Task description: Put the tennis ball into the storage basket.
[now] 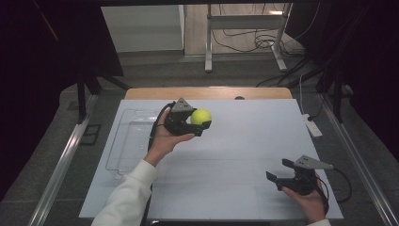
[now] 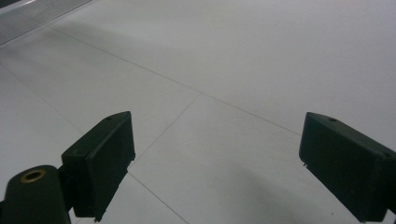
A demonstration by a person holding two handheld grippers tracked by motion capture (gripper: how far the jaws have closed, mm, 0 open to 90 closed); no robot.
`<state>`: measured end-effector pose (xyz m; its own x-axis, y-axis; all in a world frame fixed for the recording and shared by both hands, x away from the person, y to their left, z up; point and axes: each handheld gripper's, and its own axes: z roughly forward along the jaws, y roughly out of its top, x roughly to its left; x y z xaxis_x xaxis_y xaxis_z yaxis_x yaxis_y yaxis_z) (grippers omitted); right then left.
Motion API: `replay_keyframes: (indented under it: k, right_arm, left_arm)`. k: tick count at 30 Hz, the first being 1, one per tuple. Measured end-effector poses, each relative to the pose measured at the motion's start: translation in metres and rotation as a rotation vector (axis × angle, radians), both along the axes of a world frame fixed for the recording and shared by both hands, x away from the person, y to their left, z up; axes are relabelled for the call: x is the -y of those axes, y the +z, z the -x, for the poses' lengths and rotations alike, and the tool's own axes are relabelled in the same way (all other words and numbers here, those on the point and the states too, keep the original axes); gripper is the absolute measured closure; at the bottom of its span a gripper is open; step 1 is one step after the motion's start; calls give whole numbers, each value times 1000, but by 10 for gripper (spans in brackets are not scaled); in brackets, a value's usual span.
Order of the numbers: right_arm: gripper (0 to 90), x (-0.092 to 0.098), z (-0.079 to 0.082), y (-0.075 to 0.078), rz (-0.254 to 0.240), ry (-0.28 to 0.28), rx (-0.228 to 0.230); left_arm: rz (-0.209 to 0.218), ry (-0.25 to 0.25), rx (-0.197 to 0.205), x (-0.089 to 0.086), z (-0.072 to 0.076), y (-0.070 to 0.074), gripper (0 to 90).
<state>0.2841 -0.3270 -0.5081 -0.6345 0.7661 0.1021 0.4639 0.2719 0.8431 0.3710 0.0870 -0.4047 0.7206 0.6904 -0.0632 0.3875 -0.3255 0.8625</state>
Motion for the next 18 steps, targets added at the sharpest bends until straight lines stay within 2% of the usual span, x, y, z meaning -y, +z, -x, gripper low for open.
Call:
replay_keyframes:
  k: [18]
  right_arm:
    - [105, -4, 1, 1, 2, 7, 11]
  left_arm:
    - [14, 73, -1, -28, -2, 1, 268]
